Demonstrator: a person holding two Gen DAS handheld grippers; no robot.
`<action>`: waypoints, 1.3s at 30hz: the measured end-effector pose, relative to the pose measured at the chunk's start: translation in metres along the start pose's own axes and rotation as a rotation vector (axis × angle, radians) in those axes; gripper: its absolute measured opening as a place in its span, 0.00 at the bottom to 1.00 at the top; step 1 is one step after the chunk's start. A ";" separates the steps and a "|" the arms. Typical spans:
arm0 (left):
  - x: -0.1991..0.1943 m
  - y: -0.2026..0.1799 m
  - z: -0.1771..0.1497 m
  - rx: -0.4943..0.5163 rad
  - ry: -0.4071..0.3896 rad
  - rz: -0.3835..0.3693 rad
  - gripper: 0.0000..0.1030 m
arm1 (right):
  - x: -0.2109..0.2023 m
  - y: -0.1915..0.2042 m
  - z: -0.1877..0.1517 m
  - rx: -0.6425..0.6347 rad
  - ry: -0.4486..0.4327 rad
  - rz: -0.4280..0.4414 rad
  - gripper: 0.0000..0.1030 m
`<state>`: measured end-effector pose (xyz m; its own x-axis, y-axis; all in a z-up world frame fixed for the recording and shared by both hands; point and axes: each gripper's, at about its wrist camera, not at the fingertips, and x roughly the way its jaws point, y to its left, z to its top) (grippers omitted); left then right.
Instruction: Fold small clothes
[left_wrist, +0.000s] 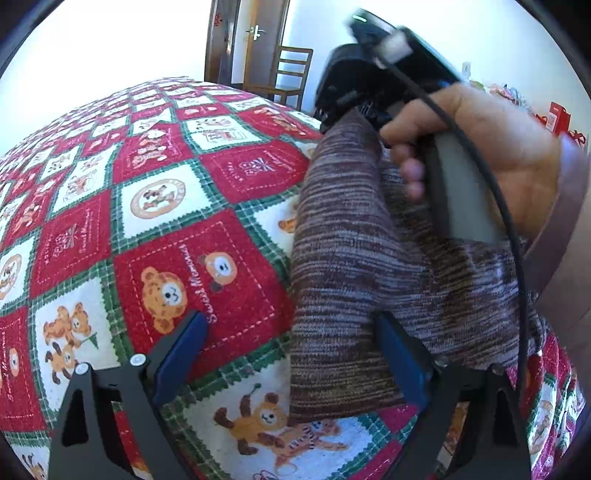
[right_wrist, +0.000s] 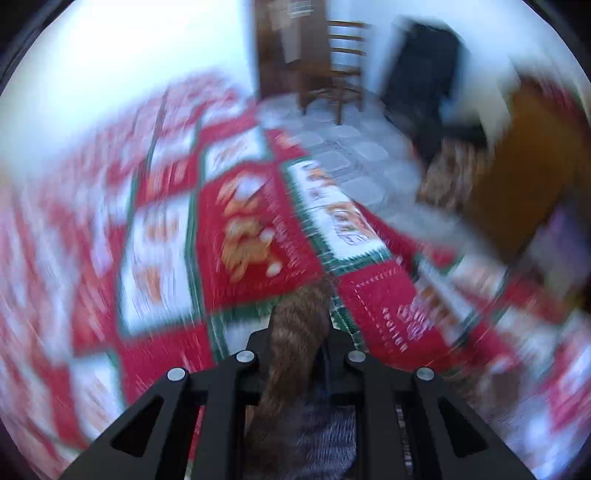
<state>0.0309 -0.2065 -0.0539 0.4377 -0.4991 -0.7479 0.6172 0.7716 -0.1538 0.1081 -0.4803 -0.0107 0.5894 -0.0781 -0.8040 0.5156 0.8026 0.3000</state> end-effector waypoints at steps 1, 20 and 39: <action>0.000 0.000 0.000 0.002 -0.004 0.003 0.92 | 0.003 -0.005 -0.003 0.045 -0.011 0.069 0.16; -0.019 0.008 -0.005 -0.014 0.050 0.006 0.93 | -0.128 -0.023 -0.096 -0.055 -0.062 0.198 0.42; -0.134 0.001 -0.036 0.087 -0.135 0.266 0.95 | -0.282 0.002 -0.269 -0.017 -0.451 -0.081 0.71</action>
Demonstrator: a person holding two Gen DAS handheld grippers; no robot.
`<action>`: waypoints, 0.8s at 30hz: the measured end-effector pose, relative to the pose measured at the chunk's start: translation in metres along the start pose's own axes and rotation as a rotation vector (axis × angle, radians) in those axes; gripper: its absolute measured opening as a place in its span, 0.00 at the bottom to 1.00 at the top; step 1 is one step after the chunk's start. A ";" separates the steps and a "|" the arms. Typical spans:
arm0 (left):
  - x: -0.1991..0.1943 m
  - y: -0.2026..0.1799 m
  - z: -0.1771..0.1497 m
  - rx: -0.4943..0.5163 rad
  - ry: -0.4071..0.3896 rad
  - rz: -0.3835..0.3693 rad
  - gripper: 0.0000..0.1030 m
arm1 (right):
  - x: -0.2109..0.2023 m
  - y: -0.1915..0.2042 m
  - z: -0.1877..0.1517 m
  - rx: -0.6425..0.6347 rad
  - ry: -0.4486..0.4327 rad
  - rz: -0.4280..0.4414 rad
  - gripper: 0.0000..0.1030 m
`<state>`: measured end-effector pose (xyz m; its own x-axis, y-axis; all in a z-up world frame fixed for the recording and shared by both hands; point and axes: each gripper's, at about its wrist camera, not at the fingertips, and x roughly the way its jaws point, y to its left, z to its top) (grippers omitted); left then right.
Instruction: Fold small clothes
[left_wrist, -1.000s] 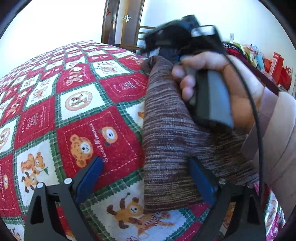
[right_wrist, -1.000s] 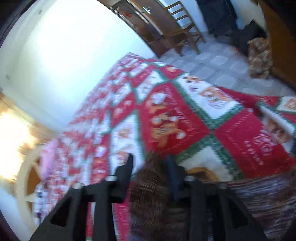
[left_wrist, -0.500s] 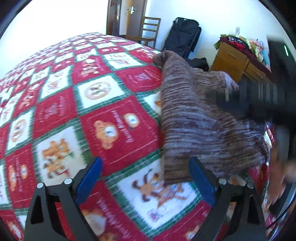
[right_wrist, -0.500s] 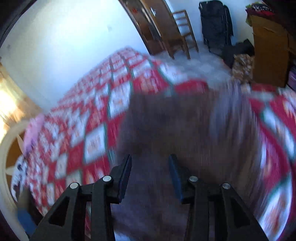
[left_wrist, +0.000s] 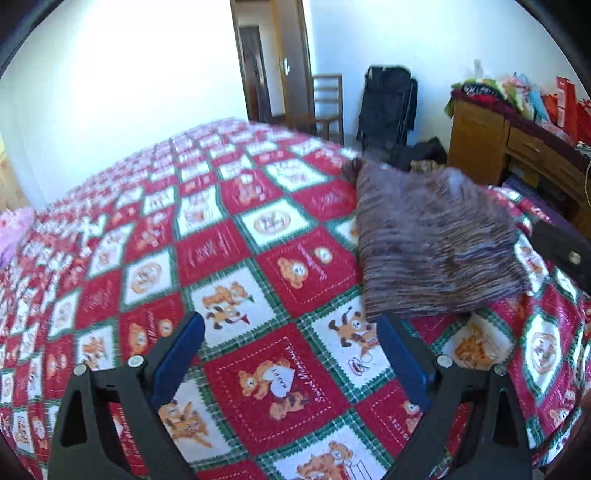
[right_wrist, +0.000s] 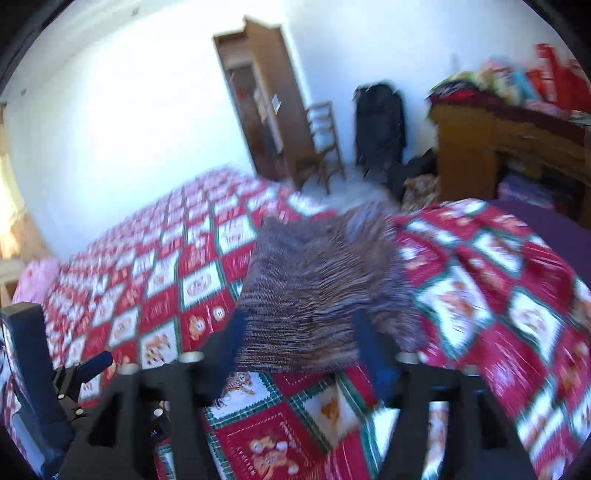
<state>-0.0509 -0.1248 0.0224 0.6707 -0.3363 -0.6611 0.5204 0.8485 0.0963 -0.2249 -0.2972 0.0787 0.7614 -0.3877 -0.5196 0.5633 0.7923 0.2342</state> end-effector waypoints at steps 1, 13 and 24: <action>-0.009 -0.001 -0.001 -0.004 -0.021 0.005 0.97 | -0.011 -0.001 -0.001 0.004 -0.029 -0.012 0.71; -0.074 -0.008 -0.011 -0.031 -0.145 -0.033 1.00 | -0.106 -0.003 -0.016 -0.044 -0.246 -0.096 0.71; -0.110 -0.019 -0.022 0.010 -0.190 0.020 1.00 | -0.138 0.000 -0.008 -0.046 -0.283 -0.089 0.71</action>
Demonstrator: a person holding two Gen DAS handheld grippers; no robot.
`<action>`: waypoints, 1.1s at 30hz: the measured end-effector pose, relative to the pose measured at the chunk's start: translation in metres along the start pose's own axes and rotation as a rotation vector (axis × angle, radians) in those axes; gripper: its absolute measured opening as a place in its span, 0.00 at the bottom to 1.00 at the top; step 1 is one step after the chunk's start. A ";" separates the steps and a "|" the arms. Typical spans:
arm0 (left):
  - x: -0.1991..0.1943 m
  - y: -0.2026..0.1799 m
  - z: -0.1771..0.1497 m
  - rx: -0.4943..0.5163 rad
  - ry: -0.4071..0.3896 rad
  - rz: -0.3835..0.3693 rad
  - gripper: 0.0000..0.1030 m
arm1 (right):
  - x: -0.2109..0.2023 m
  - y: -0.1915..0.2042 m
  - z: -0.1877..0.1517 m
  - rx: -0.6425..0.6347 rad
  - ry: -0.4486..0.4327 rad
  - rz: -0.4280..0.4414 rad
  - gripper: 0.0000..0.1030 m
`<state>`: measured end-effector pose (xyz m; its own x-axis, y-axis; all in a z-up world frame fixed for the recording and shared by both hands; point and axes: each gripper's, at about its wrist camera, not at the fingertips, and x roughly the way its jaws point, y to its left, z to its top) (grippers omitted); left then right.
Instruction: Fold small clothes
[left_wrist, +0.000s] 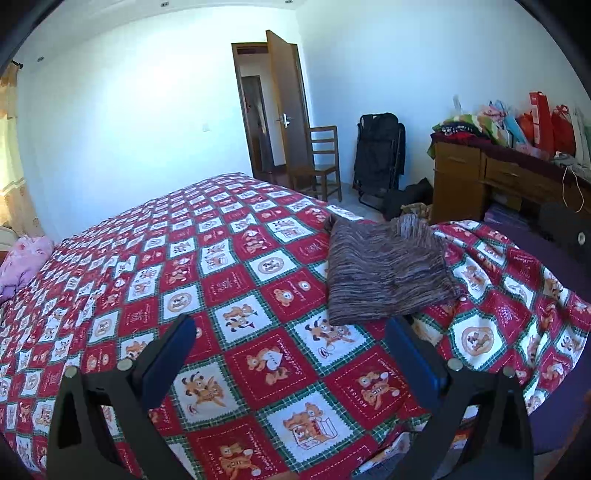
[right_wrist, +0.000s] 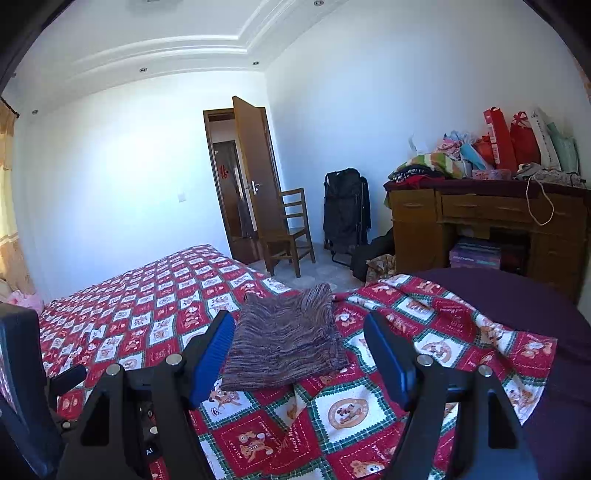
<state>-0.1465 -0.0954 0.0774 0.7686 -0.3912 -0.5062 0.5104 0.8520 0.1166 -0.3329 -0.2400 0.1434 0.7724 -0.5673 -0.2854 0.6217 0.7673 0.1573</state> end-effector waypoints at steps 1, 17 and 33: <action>-0.002 0.000 0.000 -0.002 -0.003 -0.001 1.00 | -0.004 0.000 0.001 -0.002 -0.007 0.004 0.71; -0.027 -0.003 0.006 0.001 -0.055 -0.004 1.00 | -0.020 0.004 0.001 -0.016 -0.032 0.011 0.72; -0.024 0.002 0.007 -0.028 -0.049 0.004 1.00 | -0.020 0.000 0.000 -0.004 -0.037 -0.004 0.72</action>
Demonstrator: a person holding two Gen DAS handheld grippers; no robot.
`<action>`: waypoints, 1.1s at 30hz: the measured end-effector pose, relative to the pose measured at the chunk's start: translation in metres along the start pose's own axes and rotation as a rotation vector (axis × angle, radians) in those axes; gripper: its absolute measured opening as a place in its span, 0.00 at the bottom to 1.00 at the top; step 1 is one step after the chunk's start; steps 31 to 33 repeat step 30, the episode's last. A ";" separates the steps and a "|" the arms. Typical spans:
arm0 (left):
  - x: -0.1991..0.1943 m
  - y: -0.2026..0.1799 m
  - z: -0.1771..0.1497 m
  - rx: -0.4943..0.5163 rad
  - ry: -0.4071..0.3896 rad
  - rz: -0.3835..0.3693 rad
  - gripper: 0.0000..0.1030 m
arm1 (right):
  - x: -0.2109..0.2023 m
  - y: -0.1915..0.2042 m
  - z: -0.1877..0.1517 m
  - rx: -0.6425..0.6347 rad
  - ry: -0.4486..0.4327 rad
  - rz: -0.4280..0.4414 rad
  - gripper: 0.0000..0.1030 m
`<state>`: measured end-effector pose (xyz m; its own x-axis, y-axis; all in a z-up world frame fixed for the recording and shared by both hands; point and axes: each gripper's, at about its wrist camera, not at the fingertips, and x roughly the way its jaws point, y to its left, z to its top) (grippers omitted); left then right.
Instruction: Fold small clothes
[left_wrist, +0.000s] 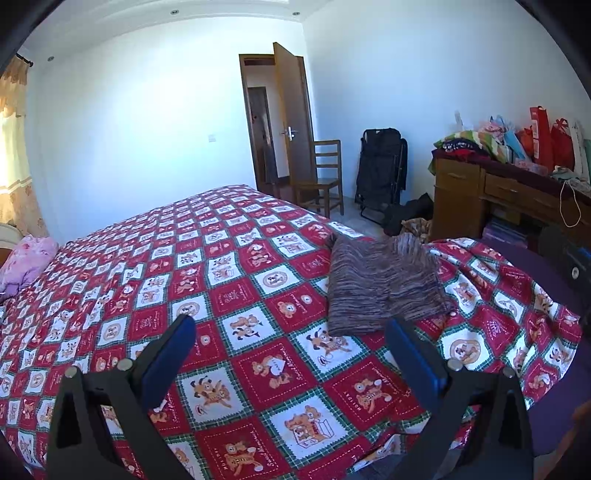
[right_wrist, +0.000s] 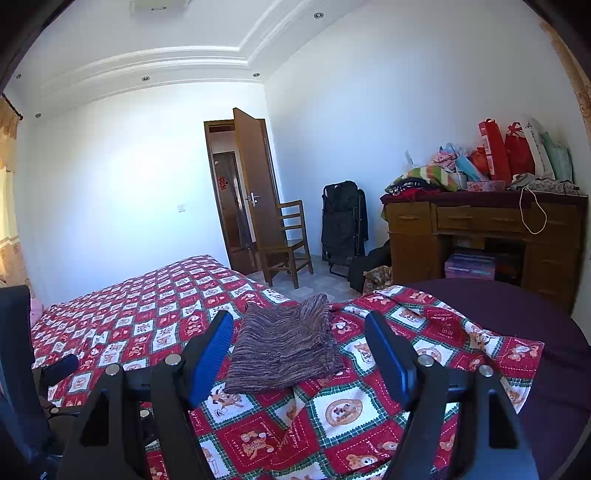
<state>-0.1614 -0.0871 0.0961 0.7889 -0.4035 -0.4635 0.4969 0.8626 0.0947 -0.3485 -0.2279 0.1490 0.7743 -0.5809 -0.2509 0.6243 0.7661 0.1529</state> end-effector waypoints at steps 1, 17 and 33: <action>0.000 0.001 0.000 -0.003 0.001 0.000 1.00 | 0.000 0.000 0.000 -0.001 -0.001 0.000 0.72; -0.005 0.000 -0.001 -0.005 -0.045 -0.020 1.00 | 0.000 0.001 0.000 -0.007 0.001 0.007 0.72; -0.006 -0.005 0.000 0.006 -0.047 -0.010 1.00 | 0.004 0.002 -0.001 -0.005 0.012 0.011 0.72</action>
